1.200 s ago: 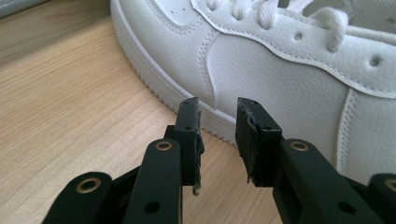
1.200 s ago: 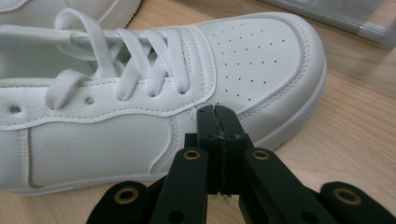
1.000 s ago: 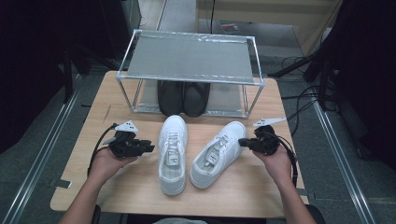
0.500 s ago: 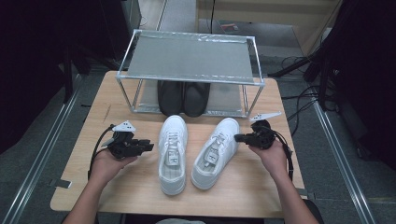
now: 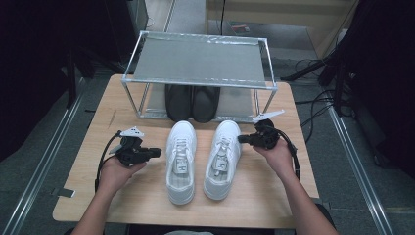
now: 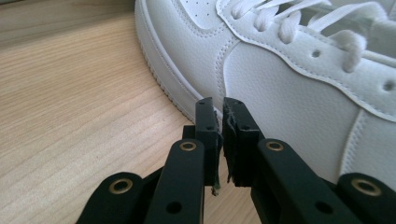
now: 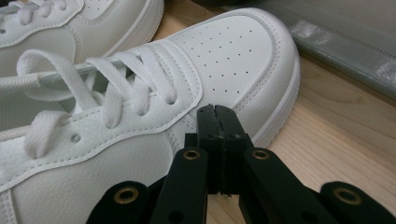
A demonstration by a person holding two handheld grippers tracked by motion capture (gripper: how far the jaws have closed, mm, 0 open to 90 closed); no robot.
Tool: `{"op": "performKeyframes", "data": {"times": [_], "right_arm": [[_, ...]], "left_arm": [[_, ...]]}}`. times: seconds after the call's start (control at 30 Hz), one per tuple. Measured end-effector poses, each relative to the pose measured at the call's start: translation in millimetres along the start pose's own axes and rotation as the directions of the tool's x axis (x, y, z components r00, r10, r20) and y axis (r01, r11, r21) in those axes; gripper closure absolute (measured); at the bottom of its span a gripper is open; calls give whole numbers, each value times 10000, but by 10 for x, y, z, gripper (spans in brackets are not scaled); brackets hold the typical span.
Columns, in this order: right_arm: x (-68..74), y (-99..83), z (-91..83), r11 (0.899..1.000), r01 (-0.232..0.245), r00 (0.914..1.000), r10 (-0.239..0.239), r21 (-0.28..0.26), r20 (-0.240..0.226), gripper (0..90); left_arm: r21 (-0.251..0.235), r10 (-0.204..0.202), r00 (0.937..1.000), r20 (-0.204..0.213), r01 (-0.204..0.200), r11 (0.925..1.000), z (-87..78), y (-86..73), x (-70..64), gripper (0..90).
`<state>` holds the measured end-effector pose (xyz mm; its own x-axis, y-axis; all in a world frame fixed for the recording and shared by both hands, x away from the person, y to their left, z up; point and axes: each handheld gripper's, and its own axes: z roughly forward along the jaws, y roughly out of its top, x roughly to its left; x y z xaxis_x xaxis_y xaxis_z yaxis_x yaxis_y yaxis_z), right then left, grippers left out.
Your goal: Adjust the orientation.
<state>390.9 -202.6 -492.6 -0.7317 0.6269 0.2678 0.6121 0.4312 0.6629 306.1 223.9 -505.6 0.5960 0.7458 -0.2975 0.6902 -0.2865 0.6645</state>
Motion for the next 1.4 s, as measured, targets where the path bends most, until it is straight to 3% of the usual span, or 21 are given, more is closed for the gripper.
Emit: {"op": "performKeyframes", "data": {"times": [0.13,0.4,0.53,0.7,1.03,1.13,1.4], "right_arm": [[-12,37,26,9999,-96,9998,97,93,-159,900],[14,100,101,9998,171,9996,-169,96,-208,900],[5,118,119,9999,-20,9994,24,120,-348,900],[31,134,153,10000,18,9994,-16,62,-337,900],[65,201,241,9999,-79,9983,86,121,-577,900],[100,233,281,9999,48,9985,-41,123,-547,900],[103,256,310,9997,-126,9977,138,187,-667,900]], "left_arm": [[-51,72,10000,-62,-72,10000,38,21,-3,853],[35,216,9996,-154,-215,9998,61,16,-19,853],[115,268,9995,-135,-267,9996,60,-15,-29,852],[211,79,9997,-247,-74,9998,72,-33,-30,853],[519,383,9991,-159,-374,9980,138,-81,-125,841],[634,626,9974,-370,-601,9962,162,-95,-176,867],[645,611,9974,-381,-586,9962,172,-91,-202,900]]}}
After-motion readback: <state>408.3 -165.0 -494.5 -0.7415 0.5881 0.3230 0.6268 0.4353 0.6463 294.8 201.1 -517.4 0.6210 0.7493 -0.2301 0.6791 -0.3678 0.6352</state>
